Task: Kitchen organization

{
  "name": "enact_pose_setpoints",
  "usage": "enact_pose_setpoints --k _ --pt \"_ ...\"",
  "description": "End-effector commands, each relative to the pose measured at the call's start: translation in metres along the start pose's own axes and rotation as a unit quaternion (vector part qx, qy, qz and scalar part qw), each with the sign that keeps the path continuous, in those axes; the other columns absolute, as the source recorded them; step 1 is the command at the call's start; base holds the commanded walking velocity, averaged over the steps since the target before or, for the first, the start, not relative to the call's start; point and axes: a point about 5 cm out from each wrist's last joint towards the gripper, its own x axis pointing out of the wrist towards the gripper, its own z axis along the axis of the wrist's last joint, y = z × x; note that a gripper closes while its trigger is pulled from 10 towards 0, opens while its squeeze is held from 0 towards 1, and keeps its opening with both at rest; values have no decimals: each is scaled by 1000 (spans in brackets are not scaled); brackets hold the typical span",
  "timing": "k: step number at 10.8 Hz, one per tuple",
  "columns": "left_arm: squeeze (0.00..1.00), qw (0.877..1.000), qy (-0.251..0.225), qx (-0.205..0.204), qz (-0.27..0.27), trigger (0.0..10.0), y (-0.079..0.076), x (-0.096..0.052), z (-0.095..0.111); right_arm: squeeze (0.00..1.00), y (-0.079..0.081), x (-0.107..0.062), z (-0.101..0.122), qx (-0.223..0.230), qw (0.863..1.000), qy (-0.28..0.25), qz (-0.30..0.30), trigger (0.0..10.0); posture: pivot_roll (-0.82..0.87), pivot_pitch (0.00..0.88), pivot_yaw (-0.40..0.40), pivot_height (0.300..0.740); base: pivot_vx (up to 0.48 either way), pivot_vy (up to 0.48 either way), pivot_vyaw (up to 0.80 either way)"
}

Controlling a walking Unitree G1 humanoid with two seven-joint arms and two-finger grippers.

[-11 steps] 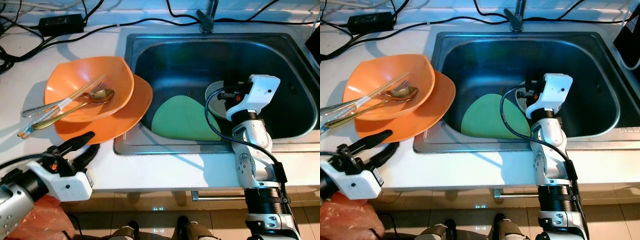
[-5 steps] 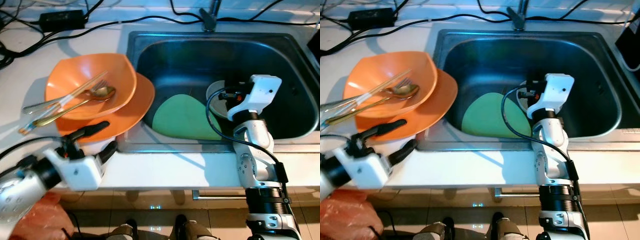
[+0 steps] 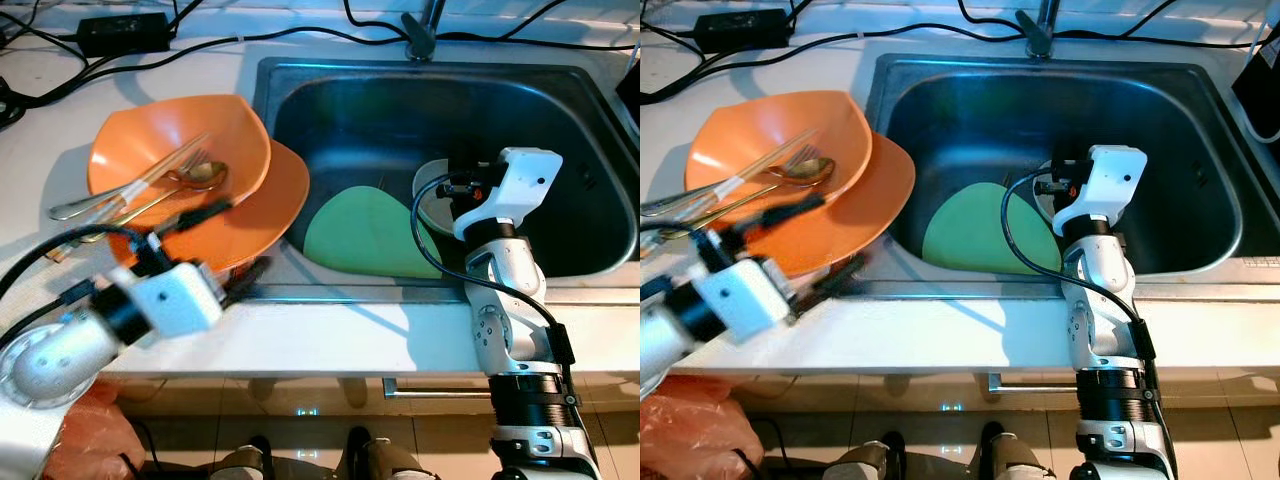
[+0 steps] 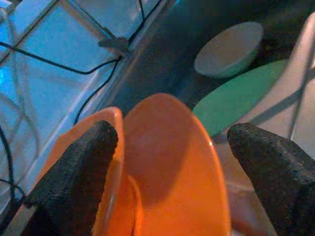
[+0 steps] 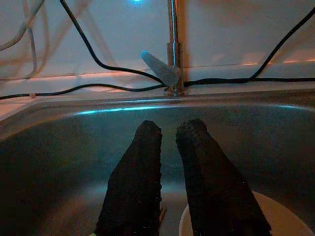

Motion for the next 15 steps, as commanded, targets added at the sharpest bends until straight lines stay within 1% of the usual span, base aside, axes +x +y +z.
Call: enact_pose_setpoints --k 1,2,3,4,6,7,8,9,10,11,13,14,15 --pt "1000 1000 -12 -10 -17 10000 -6 2 5 0 0 -8 -19 11 999 33 -5 10000 115 277 15 740 0 0 0" --pt "1000 1000 -17 -13 -18 10000 -6 5 7 0 -1 -8 -18 11 999 31 -7 10000 112 274 16 740 0 0 0" --pt "0 1000 -19 -17 -15 10000 -6 7 8 0 -1 -8 -18 10 999 31 -7 10000 111 273 16 740 0 0 0" --pt "0 998 -33 -42 19 10000 -2 15 11 0 0 -8 -18 12 999 31 -6 10000 109 267 16 740 0 0 0" --pt "0 993 -64 -66 70 10000 8 31 20 0 0 -7 -18 11 999 29 -6 10000 104 261 16 740 0 0 0" --pt "0 986 -90 -83 112 10000 17 45 27 0 -1 -7 -17 10 1000 28 -7 10000 92 238 19 740 0 0 0" --pt "0 978 -110 -99 144 10000 21 48 28 0 0 -7 -18 10 1000 28 -7 10000 92 238 19 740 0 0 0" --pt "0 971 -127 -110 173 10000 32 64 33 0 1 -7 -18 10 1000 27 -7 10000 81 219 23 740 0 0 0" --pt "0 963 -133 -114 205 10000 41 73 35 0 0 -7 -18 10 1000 27 -7 10000 79 214 23 740 0 0 0" --pt "0 951 -137 -118 251 10000 56 79 38 0 0 -8 -18 8 1000 25 -7 10000 70 206 22 740 0 0 0" --pt "0 944 -132 -101 283 10000 76 75 35 0 -1 -8 -18 6 1000 24 -7 10000 70 201 23 740 0 0 0" --pt "0 943 -138 -103 286 10000 87 71 39 0 -1 -7 -19 7 1000 25 -7 10000 80 197 22 740 0 0 0" --pt "0 943 -141 -96 284 10000 95 63 42 0 0 -7 -20 8 1000 26 -6 10000 89 203 17 740 0 0 0"
